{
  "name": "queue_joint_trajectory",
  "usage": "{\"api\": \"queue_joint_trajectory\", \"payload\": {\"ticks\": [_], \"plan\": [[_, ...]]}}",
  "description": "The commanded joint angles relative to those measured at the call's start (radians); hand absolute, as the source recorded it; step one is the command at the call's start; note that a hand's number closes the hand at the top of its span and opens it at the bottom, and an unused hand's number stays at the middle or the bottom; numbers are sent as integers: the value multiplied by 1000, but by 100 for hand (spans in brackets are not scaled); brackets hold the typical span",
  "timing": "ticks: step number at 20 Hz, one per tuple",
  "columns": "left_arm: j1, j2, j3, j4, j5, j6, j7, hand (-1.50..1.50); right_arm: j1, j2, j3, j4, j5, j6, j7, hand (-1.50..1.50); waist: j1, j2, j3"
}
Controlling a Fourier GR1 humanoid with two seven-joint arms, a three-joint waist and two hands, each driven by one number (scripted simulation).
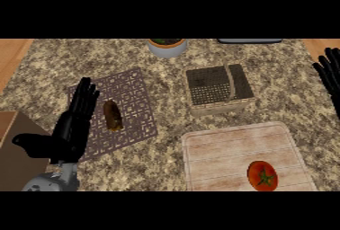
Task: Pick the tomato from the cutting board and place it in the basket
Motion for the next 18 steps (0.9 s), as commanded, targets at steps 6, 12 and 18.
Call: {"api": "queue_joint_trajectory", "payload": {"ticks": [6, 12, 18], "plan": [[-18, 198, 52, 186, -108, -41, 116, 0, 225, 171, -87, 16, -211, 291, -469, 150, -49, 3, 2], [-21, 194, 54, 238, -82, -73, 146, 0, 371, 359, 37, -266, 133, 136, -889, -150, -69, -11, -8], [-8, 217, 64, 234, -83, -89, 146, 0, 624, 323, -99, -342, 343, -145, -814, -150, -76, -11, -14]]}}
